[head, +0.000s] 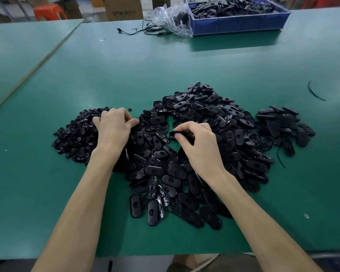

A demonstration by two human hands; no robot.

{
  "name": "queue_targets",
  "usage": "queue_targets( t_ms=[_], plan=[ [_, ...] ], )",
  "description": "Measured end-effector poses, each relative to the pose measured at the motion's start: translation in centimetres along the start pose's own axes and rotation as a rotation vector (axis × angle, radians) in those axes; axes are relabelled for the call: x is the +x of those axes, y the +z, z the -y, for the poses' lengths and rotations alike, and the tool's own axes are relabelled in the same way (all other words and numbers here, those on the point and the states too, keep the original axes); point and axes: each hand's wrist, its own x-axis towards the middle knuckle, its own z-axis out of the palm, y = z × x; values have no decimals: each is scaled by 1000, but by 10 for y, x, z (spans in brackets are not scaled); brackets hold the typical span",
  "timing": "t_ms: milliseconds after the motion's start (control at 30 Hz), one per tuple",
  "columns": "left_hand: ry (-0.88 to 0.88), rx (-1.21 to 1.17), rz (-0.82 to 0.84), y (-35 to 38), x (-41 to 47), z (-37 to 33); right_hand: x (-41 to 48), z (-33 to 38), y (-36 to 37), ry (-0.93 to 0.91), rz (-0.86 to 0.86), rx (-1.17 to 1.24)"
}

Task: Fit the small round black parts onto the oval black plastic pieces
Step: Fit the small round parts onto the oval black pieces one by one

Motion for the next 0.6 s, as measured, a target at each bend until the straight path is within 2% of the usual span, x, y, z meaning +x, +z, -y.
queue_targets(
  t_ms=[400,600],
  plan=[
    [13,-81,-175,0,-4,-6,-1,4,-1,54,-21,107],
    [23,-135,-193,-2,-5,-8,-1,4,0,64,-23,160]
  ],
)
